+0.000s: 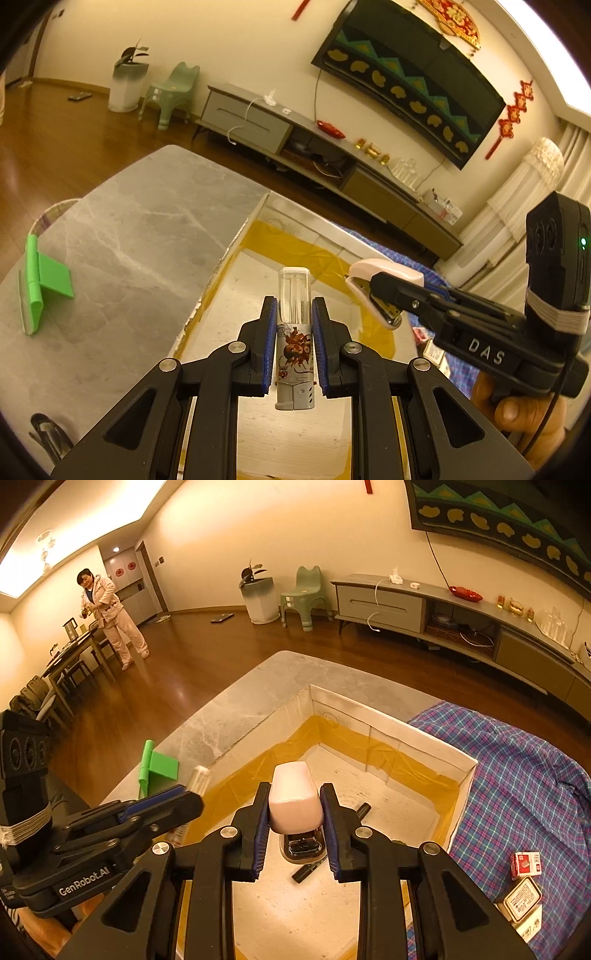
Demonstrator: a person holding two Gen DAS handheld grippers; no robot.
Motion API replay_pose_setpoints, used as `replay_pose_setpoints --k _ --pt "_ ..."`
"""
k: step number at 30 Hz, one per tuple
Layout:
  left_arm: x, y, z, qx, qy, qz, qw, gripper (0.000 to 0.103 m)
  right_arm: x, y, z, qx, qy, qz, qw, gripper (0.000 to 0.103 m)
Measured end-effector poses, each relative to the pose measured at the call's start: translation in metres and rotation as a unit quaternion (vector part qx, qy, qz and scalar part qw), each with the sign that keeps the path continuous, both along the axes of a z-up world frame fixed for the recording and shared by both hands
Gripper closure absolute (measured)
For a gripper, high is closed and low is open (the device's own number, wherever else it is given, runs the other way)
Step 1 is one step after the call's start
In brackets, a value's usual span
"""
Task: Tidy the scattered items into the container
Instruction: 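Carry the stapler and floral tube in both grippers over the white box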
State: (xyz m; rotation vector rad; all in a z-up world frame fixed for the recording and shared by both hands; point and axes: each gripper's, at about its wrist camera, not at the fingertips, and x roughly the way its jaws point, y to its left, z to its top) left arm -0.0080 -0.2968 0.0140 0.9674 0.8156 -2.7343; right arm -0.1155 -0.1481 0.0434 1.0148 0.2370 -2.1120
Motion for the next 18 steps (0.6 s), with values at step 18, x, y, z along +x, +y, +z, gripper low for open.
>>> replay_pose_setpoints --k 18 --pt "-0.013 0.003 -0.013 -0.028 -0.041 -0.005 0.9988 0.084 -0.04 -0.009 -0.018 0.023 -0.049 -0.023 0.998 0.075"
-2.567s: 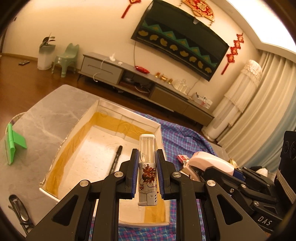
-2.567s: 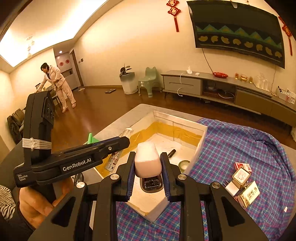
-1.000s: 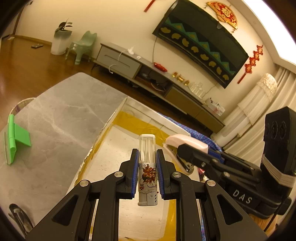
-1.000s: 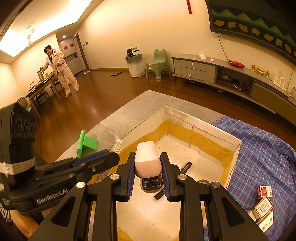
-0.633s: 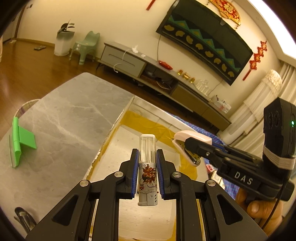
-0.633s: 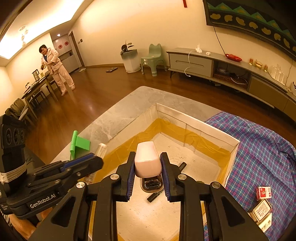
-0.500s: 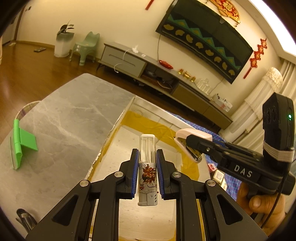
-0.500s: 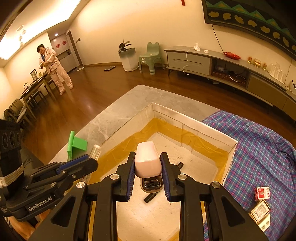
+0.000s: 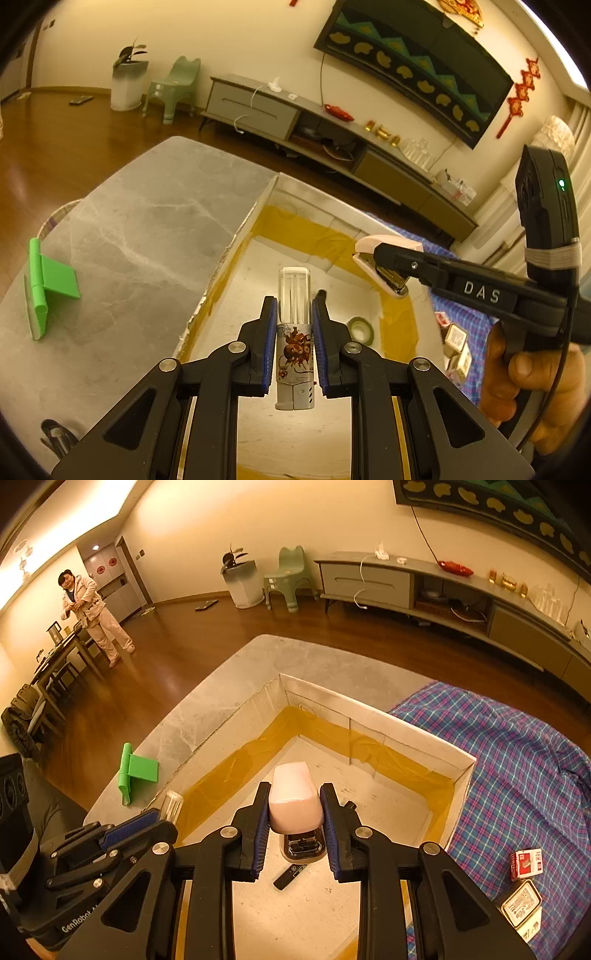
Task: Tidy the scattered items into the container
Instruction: 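Carry the stapler and floral tube in both grippers over the white box, then open the right gripper to drop the stapler while the left drops the floral tube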
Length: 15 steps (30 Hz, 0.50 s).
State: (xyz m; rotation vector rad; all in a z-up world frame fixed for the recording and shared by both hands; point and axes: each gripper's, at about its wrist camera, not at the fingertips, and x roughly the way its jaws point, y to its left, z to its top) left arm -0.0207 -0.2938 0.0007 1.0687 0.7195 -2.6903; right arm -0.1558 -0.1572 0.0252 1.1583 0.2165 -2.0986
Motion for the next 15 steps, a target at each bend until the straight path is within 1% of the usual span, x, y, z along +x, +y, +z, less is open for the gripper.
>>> replay_pose_setpoints --k 7,15 --pt "-0.006 0.006 -0.003 -0.012 -0.012 -0.012 0.9998 0.084 -0.013 -0.009 -0.016 0.015 -0.027 0.001 1.0 0.075" --pt "-0.013 0.009 -0.009 -0.026 -0.03 -0.015 0.9991 0.084 -0.031 -0.025 -0.036 0.039 -0.056 0.002 0.998 0.075"
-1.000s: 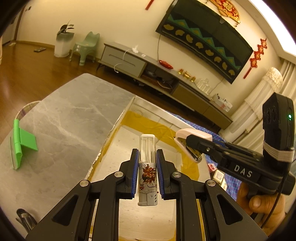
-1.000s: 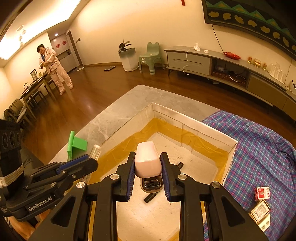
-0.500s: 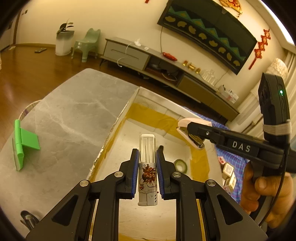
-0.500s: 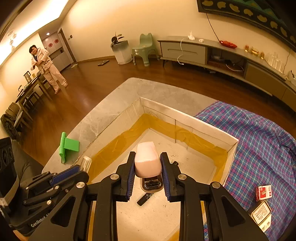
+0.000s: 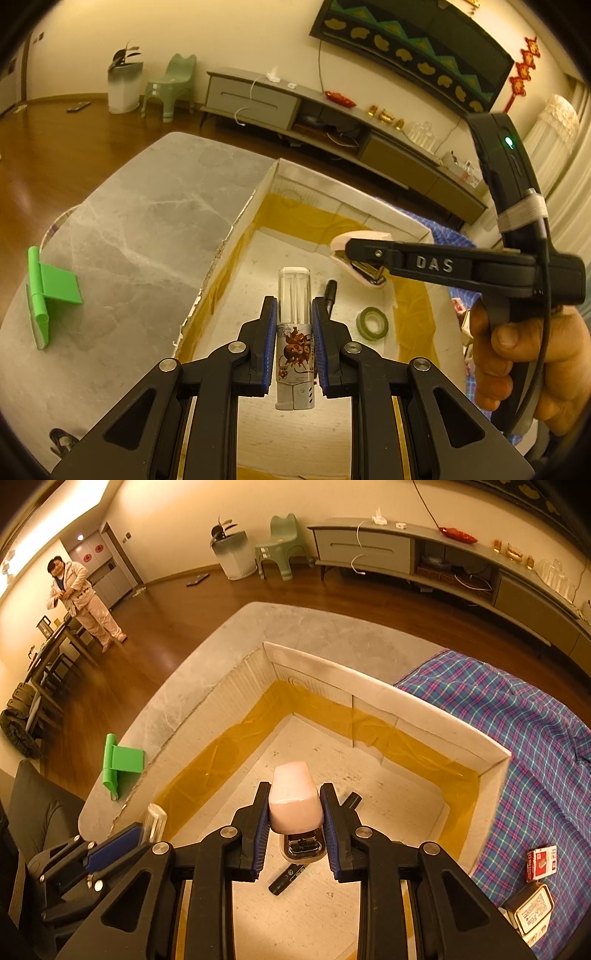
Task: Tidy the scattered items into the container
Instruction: 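Open the right gripper to drop the stapler while the left drops the floral tube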
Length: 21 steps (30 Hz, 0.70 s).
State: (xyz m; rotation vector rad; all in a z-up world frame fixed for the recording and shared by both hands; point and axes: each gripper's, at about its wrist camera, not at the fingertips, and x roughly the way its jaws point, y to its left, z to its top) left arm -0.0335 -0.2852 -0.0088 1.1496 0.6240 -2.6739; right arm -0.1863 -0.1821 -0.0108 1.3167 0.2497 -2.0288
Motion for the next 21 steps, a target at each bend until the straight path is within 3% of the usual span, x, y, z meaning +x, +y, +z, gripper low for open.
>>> replay_pose_setpoints --k 18,21 --pt "-0.004 -0.002 -0.011 -0.001 -0.027 -0.002 0.9996 0.083 -0.026 -0.018 -0.035 0.038 -0.029 -0.028 0.998 0.074" --pt "-0.005 -0.002 -0.01 -0.002 -0.03 0.002 0.9996 0.074 -0.029 -0.014 -0.031 0.034 -0.028 -0.033 0.998 0.074"
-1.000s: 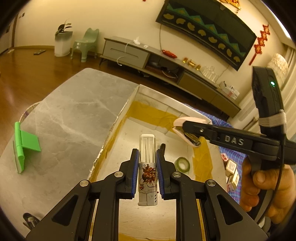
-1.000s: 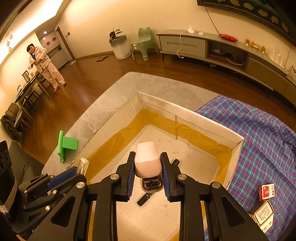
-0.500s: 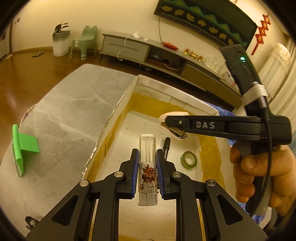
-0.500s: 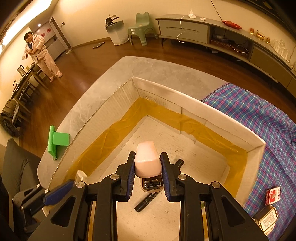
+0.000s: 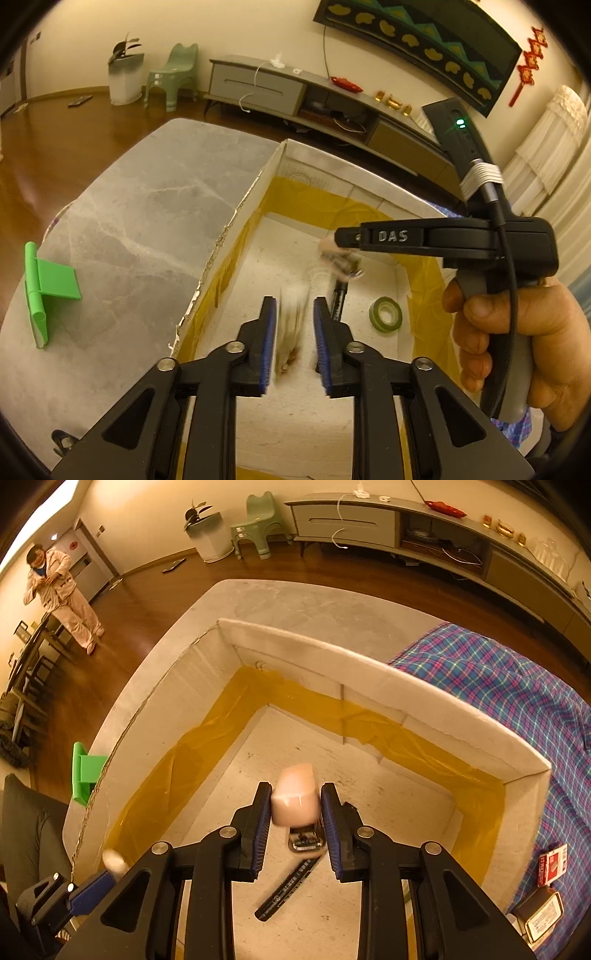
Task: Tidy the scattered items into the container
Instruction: 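Open the right gripper to drop the stapler while the left drops the floral tube, then move both grippers over the items on the plaid cloth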
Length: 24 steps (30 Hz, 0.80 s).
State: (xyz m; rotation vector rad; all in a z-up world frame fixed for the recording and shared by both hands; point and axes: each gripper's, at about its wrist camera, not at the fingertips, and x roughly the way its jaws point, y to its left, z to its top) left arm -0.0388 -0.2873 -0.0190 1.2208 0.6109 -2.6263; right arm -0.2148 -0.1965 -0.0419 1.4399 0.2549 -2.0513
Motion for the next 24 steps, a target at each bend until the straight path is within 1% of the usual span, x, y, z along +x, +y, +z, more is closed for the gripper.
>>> replay_pose_setpoints --k 1,6,12,17,24 --pt "0.0 0.0 0.0 0.0 0.0 0.002 1.0 0.071 0.0 0.001 0.002 -0.002 0.002 -0.001 1.0 0.074" --pt "0.001 -0.003 0.002 0.004 0.001 0.008 1.0 0.071 0.001 0.008 0.017 -0.013 0.007 -0.001 1.0 0.074" --pt "0.005 -0.003 0.009 0.0 0.006 0.009 0.9999 0.071 0.011 0.014 0.023 -0.023 0.003 0.007 1.0 0.074" --pt "0.007 0.003 0.018 -0.007 0.013 0.006 0.9999 0.07 0.03 0.019 0.027 -0.028 0.008 0.029 0.999 0.07" --pt "0.011 0.017 0.031 -0.025 0.017 -0.002 0.9995 0.07 0.069 0.04 0.052 -0.057 0.044 0.07 0.995 0.067"
